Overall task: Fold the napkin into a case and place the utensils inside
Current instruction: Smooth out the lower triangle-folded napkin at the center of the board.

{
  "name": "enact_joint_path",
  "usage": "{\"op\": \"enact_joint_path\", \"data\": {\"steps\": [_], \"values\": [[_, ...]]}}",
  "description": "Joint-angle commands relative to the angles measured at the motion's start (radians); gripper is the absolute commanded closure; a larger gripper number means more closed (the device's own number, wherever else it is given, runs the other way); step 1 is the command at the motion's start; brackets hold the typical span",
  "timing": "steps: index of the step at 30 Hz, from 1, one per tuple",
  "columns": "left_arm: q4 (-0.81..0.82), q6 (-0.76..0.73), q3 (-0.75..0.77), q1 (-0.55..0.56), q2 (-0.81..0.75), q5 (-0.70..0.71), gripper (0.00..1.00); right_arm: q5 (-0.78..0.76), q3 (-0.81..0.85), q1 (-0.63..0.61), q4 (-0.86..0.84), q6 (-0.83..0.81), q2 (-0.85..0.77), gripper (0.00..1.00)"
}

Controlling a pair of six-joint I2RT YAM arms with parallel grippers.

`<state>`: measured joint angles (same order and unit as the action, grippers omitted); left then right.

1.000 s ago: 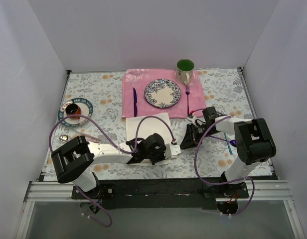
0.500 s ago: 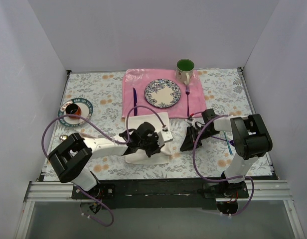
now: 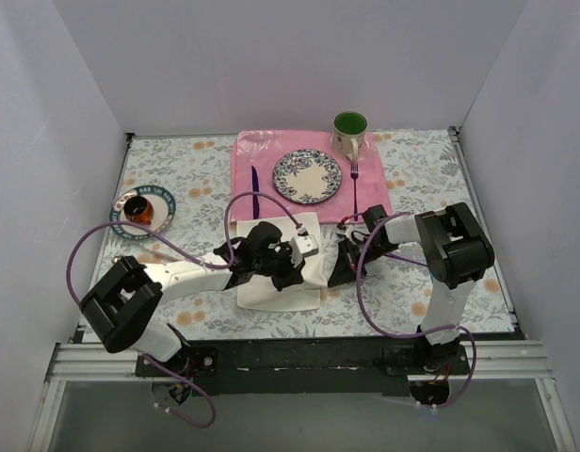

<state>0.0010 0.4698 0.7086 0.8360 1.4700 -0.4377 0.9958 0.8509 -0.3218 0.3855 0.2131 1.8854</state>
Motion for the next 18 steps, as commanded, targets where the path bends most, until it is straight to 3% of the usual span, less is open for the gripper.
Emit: {"op": "enact_joint_path", "data": {"steps": [1,10,18], "values": [[0.024,0.026,-0.006,-0.020,-0.074,-0.027,1.00,0.113,0.005,-0.028,-0.046,0.057,-0.002,0.99],[0.040,0.067,-0.003,-0.029,-0.114,-0.030,1.00,0.106,-0.024,-0.053,-0.117,0.172,0.001,0.99],[0.037,0.043,-0.021,-0.029,-0.114,-0.053,1.00,0.063,-0.104,-0.072,-0.303,0.434,-0.026,0.99]]}}
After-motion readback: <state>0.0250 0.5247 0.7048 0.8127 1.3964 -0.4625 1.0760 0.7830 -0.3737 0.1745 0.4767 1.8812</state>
